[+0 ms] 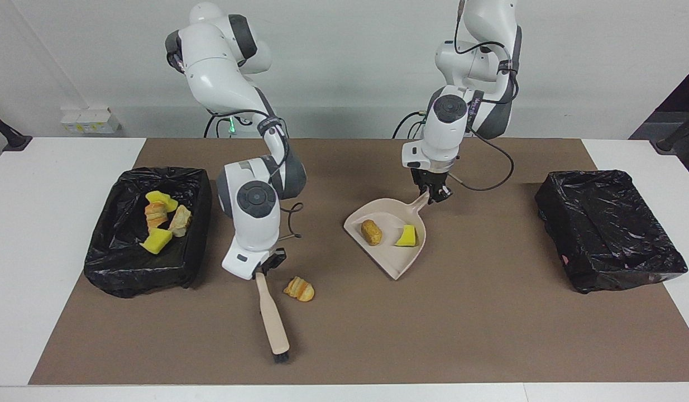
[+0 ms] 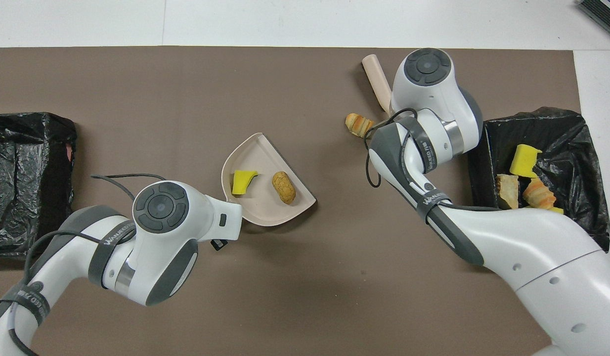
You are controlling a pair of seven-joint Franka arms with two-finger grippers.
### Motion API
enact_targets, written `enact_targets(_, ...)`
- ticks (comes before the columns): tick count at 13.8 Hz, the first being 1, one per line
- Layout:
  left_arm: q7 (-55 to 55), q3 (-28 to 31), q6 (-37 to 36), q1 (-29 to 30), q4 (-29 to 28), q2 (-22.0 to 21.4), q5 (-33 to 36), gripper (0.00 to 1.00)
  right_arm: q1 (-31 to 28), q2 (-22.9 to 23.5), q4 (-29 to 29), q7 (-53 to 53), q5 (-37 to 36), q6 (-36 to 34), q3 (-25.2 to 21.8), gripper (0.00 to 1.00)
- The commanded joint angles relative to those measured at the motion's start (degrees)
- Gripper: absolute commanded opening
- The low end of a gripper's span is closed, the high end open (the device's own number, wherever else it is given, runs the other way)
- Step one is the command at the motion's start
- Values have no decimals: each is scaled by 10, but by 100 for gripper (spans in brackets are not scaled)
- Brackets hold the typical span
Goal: Sweep and dump trash in bin
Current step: 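Sweep the last bread piece into the dustpan with the right gripper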
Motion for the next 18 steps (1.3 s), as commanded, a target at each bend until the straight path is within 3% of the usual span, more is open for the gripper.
enact_targets(1,-7,1,13,-2,-16,-15,-7,0,24,6,20,-11,17,-62,9,0)
enact_targets(8,-12,0,12,-3,-16,-15,-7,0,133,-60,-79,118,167,-52,16,0)
enact_targets(12,-12,0,12,-3,-16,-15,-7,0,180,-93,-118,150,173,-48,19,0)
enact_targets(18,-10,1,12,-2,-16,-15,-7,0,147,-131,-118,173,203,-87,27,0)
